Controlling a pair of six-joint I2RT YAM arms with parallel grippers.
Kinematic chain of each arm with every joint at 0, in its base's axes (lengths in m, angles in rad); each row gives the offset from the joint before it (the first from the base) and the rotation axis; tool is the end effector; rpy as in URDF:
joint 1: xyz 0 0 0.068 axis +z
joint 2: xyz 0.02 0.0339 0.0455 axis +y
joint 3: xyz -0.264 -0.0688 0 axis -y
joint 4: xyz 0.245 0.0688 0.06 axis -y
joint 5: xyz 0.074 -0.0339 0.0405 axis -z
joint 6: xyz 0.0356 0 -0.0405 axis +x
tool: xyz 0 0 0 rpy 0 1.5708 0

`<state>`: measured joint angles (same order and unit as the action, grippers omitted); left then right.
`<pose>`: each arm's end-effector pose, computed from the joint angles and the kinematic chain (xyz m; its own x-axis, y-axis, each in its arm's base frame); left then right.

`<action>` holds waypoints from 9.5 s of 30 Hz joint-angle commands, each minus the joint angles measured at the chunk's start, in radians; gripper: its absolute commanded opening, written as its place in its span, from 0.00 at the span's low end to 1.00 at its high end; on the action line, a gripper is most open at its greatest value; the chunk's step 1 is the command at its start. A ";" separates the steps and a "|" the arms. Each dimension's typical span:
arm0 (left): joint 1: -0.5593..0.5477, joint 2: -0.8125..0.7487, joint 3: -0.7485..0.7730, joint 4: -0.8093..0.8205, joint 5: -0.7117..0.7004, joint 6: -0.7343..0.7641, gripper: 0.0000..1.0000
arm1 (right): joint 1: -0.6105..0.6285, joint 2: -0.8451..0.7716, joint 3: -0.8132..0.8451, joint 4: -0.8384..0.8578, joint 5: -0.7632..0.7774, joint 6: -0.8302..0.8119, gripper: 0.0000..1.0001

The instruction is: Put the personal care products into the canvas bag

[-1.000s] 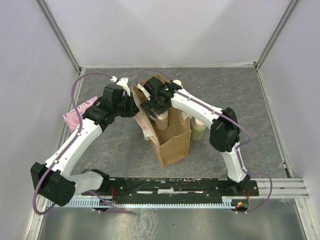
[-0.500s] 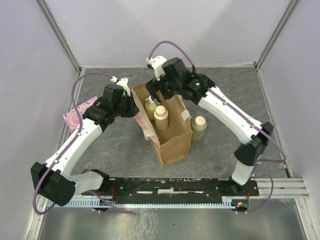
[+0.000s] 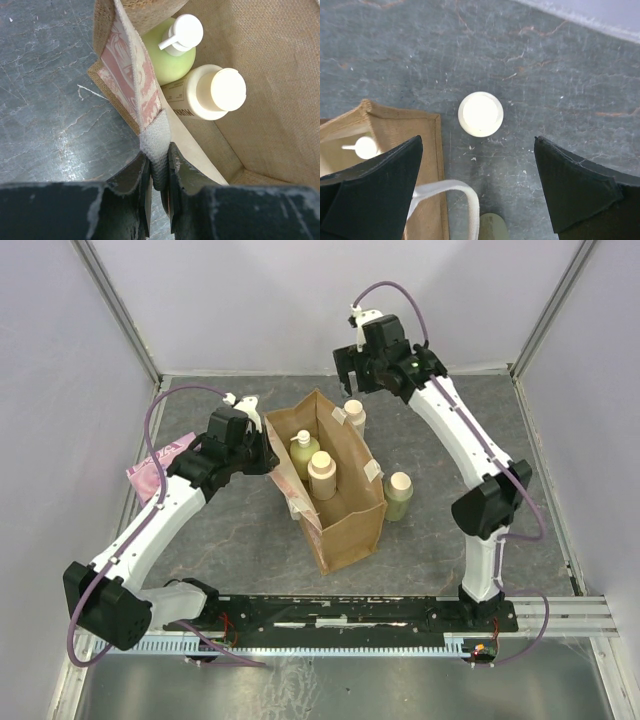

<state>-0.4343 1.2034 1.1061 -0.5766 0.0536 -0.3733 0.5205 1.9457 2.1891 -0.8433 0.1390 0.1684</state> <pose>0.2355 -0.1113 0.3274 -0.6942 -0.0794 -0.7154 0.2201 0.9228 -0.3161 0.3757 0.2097 0.4148 -0.5488 -0.1233 -0.8268 -0.3056 0.9502 0.0612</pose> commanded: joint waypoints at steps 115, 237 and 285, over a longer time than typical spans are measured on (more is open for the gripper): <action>-0.004 0.061 -0.071 0.117 0.075 0.083 0.18 | 0.091 -0.286 0.168 -0.193 -0.536 -0.057 0.00; -0.004 0.084 -0.012 0.028 0.071 0.128 0.20 | -0.022 -0.407 -0.607 -0.257 0.041 0.278 1.00; -0.004 0.111 0.006 0.020 0.063 0.126 0.20 | -0.020 -0.268 -0.834 -0.099 -0.052 0.198 0.18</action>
<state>-0.4343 1.2972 1.0878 -0.5606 0.1150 -0.2817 0.4999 1.6703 1.3056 -0.9375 0.0761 0.4046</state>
